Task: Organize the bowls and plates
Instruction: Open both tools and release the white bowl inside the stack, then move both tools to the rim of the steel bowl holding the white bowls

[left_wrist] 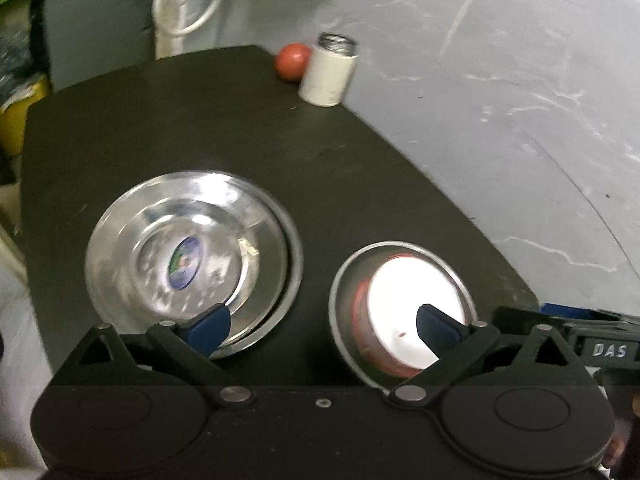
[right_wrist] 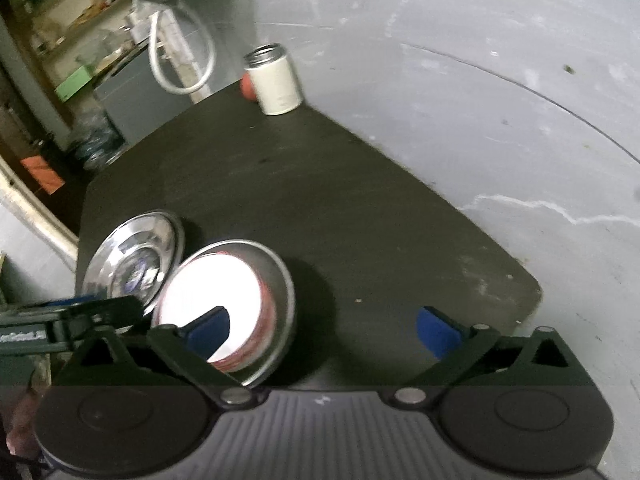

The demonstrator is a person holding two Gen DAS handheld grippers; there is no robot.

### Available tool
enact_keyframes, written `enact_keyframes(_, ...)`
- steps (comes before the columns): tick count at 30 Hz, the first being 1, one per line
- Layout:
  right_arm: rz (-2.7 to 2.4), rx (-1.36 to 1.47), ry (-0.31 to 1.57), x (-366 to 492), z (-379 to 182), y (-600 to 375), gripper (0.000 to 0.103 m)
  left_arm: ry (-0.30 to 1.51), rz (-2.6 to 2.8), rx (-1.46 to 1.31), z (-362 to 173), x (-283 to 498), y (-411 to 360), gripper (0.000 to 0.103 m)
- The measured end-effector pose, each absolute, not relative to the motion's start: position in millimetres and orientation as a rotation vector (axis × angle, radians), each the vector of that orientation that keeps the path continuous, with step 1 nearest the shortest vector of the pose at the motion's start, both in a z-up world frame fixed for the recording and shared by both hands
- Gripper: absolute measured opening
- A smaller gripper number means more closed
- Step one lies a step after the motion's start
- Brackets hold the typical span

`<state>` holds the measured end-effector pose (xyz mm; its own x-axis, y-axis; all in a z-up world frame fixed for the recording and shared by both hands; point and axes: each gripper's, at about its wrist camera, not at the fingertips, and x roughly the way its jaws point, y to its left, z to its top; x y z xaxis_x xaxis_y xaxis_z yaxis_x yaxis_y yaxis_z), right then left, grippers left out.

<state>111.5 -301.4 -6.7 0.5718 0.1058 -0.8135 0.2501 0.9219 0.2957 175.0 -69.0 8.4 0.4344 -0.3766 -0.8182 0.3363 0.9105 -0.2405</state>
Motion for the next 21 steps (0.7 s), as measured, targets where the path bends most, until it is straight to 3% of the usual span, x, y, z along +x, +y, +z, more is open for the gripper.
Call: enact_keyframes(21, -0.095, 0.426, 1.038, 110.4, -31.8, -314.7, 0.103, 1.179, -0.313, -0.100, -22.9, 172.1, -56.8, 0.102)
